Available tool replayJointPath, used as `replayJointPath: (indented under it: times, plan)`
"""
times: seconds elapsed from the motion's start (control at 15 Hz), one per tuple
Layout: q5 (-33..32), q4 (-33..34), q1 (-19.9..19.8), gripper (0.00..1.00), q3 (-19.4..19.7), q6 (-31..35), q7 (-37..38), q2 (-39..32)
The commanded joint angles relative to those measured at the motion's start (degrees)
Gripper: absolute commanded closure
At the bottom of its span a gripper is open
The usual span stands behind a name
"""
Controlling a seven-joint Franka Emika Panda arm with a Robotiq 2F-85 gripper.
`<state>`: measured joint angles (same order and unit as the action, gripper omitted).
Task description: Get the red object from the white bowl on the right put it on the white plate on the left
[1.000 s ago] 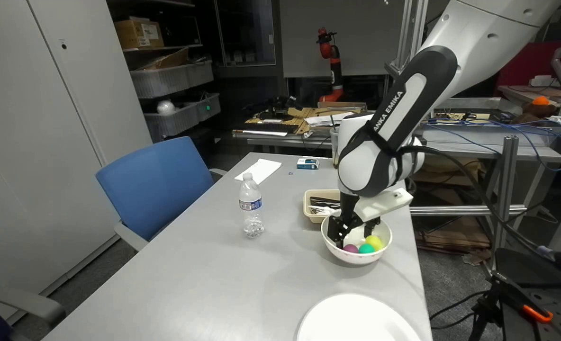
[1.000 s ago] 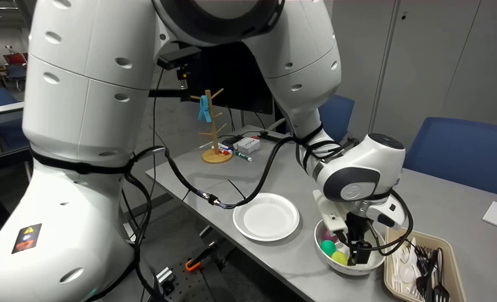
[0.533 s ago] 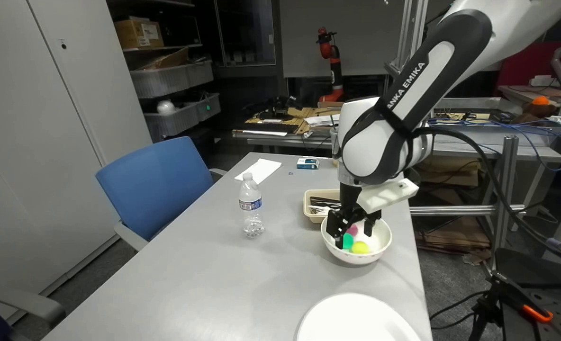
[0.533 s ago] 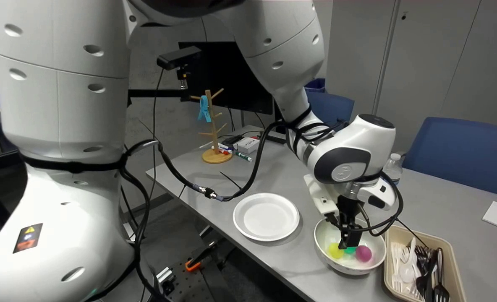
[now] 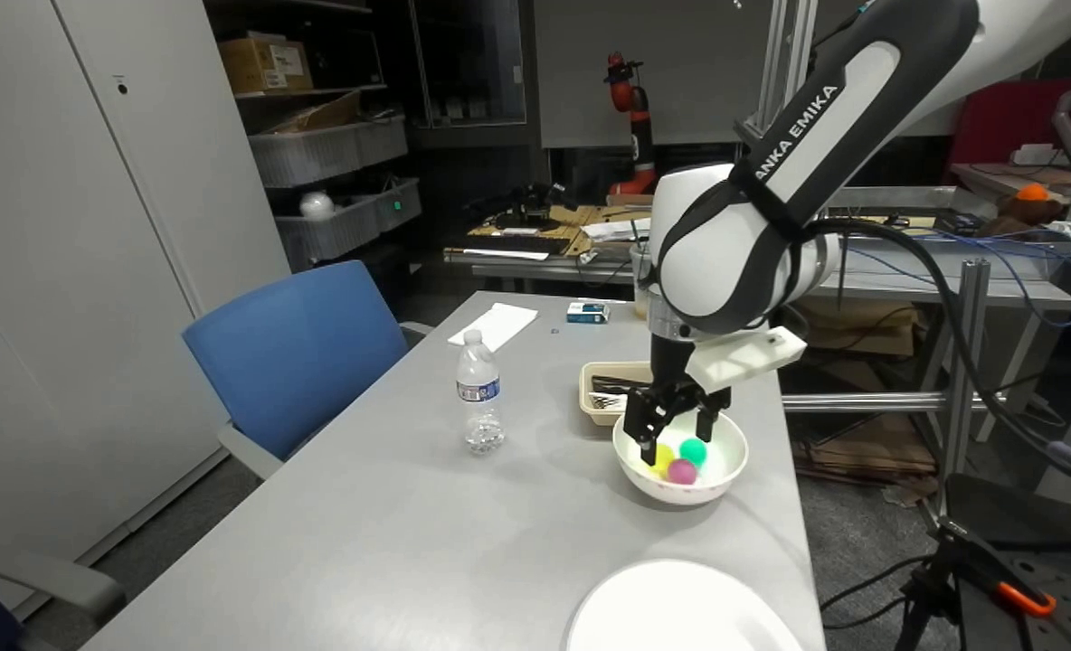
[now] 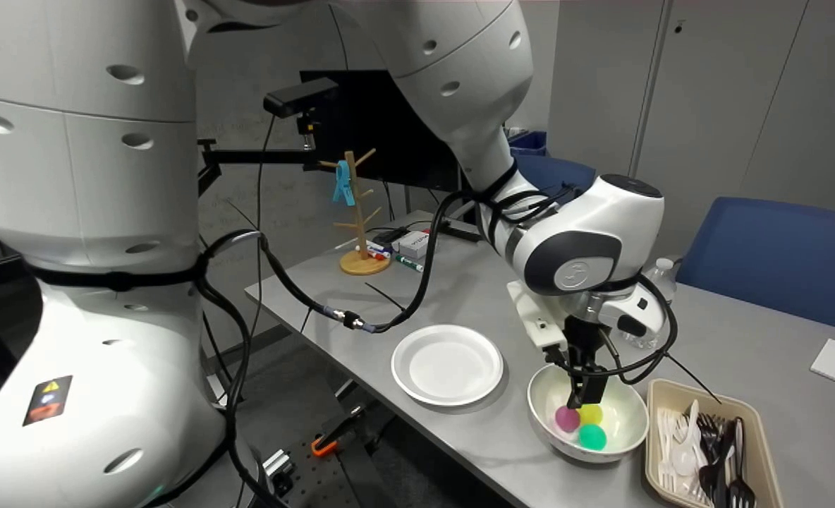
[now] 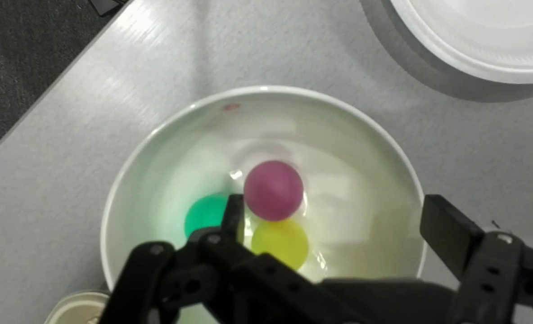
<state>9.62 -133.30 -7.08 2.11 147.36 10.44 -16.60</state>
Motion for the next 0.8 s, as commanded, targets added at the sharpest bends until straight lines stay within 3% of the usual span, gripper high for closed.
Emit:
replayJointPath:
  times: [0.0,0.73]
  plan:
    - [0.4,-1.4,0.8,0.00,0.9,1.9,-1.0,1.6]
    - [0.3,0.1,-0.2,0.00,2.2,5.3,-2.4,-1.5]
